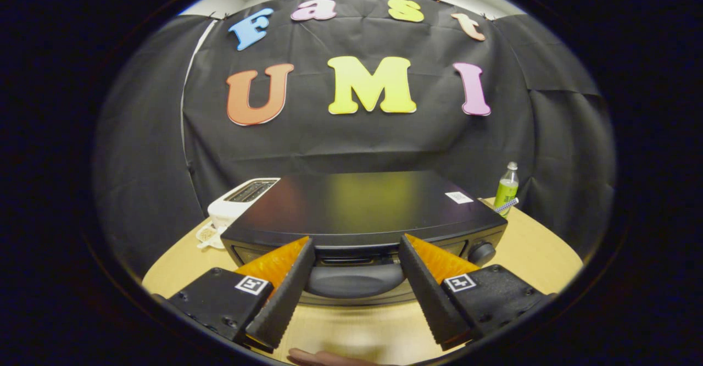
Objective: Open the toaster oven, put the food inside, and close the toaster oven door.
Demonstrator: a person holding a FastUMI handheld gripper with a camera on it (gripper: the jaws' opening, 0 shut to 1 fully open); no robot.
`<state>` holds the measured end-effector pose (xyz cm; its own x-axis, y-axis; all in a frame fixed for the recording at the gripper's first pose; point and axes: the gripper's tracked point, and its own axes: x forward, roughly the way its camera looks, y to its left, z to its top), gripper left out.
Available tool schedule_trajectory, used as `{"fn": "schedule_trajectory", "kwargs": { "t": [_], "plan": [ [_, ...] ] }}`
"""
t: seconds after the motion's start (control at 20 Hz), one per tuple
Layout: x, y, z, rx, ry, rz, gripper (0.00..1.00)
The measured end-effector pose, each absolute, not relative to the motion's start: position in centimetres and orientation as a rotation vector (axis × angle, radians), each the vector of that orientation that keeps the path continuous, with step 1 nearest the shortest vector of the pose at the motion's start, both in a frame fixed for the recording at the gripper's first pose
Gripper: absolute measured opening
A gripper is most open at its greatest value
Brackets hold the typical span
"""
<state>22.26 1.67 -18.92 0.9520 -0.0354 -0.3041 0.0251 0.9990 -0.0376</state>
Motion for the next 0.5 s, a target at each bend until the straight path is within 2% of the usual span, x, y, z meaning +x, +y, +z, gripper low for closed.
{"fn": "schedule_trajectory", "kwargs": {
  "t": [0.25, 0.5],
  "plan": [
    [20.9, 1.6, -19.0, -0.053, 0.308, -0.025, 1.00],
    [18.5, 1.1, -20.1, -0.043, 0.383, -0.007, 1.00]
  ]
}}
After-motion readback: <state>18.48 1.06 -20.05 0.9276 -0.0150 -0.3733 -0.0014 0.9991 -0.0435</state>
